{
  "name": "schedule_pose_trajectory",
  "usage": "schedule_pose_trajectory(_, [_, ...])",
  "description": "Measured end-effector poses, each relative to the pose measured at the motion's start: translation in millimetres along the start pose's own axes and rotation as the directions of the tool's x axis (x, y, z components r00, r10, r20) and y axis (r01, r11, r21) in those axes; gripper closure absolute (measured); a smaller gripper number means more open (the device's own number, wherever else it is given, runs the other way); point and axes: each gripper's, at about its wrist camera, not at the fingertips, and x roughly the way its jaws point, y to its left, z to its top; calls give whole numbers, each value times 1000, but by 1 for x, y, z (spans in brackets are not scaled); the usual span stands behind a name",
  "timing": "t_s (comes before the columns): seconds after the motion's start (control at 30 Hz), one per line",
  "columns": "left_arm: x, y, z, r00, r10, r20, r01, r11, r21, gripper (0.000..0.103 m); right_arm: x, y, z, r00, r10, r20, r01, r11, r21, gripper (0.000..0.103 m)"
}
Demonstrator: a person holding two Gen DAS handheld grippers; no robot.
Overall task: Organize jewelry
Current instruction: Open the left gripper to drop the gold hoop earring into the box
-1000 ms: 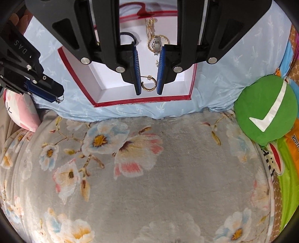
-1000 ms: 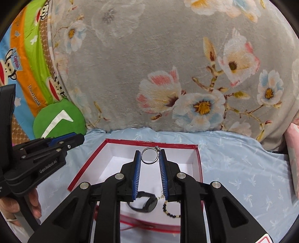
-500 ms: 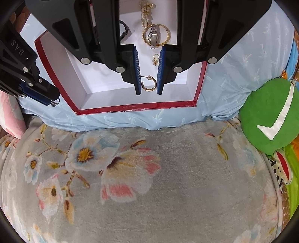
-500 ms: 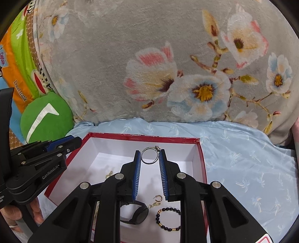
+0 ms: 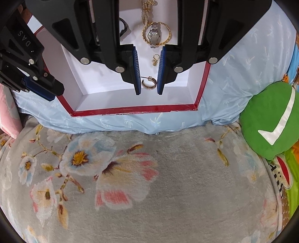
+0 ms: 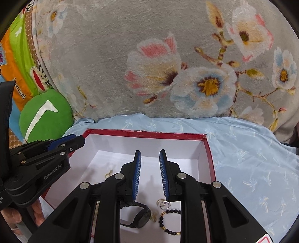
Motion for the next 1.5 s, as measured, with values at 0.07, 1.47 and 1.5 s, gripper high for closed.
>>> schedule_pose_trajectory(0.07, [0, 2, 1, 1000, 7, -1, -7, 1000, -12, 76, -1, -2, 0, 1000, 3, 1, -3, 1000, 9, 75])
schedule_pose_trajectory(1.47, [-40, -5, -40, 992, 39, -120, -32, 997, 65, 33, -42, 1, -37, 988, -36, -149, 43, 998, 47, 24])
schedule_pose_trajectory(1.5, [-43, -5, -40, 991, 42, -126, -34, 997, 69, 32, -45, 2, -38, 987, -37, -155, 45, 998, 46, 22])
